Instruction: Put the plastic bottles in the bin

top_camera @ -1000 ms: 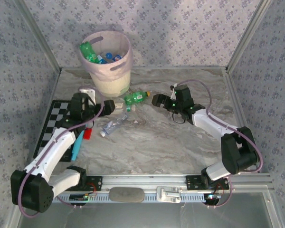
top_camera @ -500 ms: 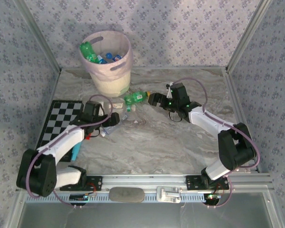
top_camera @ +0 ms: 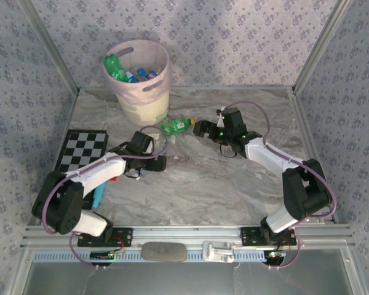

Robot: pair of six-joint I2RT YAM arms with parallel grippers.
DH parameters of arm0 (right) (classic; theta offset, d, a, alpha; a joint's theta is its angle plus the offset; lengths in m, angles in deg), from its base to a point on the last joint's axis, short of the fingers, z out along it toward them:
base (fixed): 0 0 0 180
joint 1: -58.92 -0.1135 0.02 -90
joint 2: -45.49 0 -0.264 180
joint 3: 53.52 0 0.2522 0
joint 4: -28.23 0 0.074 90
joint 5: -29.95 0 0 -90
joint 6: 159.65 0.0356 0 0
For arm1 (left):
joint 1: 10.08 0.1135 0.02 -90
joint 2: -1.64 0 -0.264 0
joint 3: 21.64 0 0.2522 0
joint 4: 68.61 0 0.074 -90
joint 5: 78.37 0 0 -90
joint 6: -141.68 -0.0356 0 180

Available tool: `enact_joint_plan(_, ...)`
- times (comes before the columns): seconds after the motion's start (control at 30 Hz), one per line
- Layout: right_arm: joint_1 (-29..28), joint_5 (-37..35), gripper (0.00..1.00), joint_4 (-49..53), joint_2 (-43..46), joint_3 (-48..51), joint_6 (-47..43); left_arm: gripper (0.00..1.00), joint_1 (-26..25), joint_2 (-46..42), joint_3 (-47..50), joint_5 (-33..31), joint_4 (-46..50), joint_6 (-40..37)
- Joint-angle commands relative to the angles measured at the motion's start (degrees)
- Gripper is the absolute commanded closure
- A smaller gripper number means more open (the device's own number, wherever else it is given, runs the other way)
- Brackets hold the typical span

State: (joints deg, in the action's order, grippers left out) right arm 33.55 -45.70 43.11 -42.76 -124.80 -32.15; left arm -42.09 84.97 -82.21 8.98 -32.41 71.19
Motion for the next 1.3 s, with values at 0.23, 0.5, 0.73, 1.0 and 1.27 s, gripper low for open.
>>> enact_joint_plan(0.23,0.61,0.06,0.0,0.62,1.58,0.56,-1.02,0.15,-4.07,6.41,-5.51,-4.88,4.89,-2.23)
enact_joint_plan(0.5,1.01,0.04,0.0,0.47,2.18,1.32,-1.04,0.39,-8.07,9.08,-7.88,-10.29,5.74,-4.18)
enact_joint_plan(0.73,1.24,-0.07,0.0,0.2,2.64,1.94,-1.0,0.49,-10.12,7.73,-7.95,-11.71,5.09,-4.57)
enact_joint_plan(1.0,1.38,-0.11,0.0,-0.38,2.91,2.5,-0.69,0.48,-10.11,-2.85,-9.56,-7.88,-2.03,-4.88)
enact_joint_plan(1.27,1.45,0.67,0.0,-2.69,2.73,3.11,-0.2,0.48,-8.35,-5.82,-18.37,-6.22,-12.01,-9.59)
